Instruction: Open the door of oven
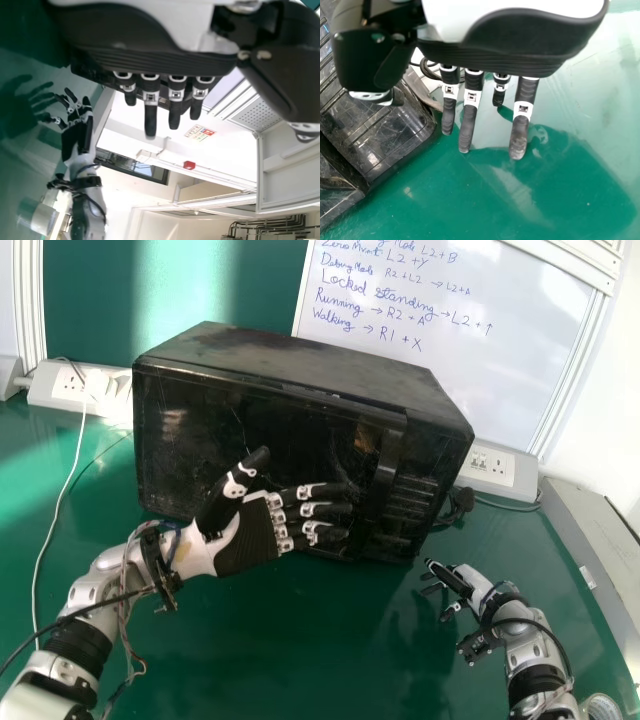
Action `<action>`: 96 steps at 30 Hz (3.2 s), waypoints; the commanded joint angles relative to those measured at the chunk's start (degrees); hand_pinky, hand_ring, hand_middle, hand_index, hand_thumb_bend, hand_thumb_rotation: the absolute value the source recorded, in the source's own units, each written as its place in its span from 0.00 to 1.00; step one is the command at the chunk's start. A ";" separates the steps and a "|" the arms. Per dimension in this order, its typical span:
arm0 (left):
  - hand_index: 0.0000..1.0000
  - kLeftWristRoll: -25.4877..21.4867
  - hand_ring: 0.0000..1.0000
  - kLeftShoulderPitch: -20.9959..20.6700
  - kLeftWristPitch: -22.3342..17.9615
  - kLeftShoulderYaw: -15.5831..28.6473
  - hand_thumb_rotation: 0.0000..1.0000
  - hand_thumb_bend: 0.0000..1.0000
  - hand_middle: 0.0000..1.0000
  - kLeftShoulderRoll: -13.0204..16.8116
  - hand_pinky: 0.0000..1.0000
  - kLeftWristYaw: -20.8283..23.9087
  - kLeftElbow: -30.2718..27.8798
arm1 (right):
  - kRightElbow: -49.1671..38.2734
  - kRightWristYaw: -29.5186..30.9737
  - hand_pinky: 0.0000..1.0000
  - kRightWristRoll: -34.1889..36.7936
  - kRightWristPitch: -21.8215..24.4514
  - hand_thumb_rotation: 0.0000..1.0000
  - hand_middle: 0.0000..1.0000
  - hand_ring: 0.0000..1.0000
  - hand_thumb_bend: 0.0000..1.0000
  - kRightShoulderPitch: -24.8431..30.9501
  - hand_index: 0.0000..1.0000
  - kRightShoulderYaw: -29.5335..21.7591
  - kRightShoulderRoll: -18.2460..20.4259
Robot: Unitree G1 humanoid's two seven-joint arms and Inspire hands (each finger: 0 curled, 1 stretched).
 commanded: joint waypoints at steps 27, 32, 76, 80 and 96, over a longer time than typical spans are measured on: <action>1.00 -8.06 1.00 8.35 8.30 1.37 0.86 1.00 1.00 -4.03 0.94 12.87 -19.70 | 1.48 1.53 0.30 -0.03 0.83 0.90 0.61 0.46 0.61 3.25 0.74 0.04 0.24; 1.00 -3.97 1.00 9.88 6.88 -0.56 0.89 1.00 1.00 -3.79 0.91 18.46 -23.89 | 1.40 1.12 0.31 -0.85 -0.01 0.92 0.60 0.46 0.63 3.20 0.73 0.89 0.10; 1.00 9.49 1.00 -2.10 -1.38 -5.06 0.96 1.00 1.00 -5.62 0.79 31.02 -4.00 | 1.37 0.62 0.32 -0.12 0.81 0.86 0.60 0.45 0.57 3.21 0.74 0.21 1.36; 1.00 10.77 0.98 -5.49 -4.69 -4.84 0.97 1.00 1.00 -5.80 0.77 30.83 2.27 | 1.47 0.94 0.32 0.47 1.08 0.86 0.60 0.45 0.59 3.37 0.74 -0.48 1.31; 1.00 11.49 0.96 -12.37 -7.76 -3.80 0.98 1.00 1.00 -7.53 0.75 29.67 12.72 | 1.33 1.69 0.31 0.92 0.92 0.84 0.62 0.46 0.64 3.21 0.74 -0.72 1.32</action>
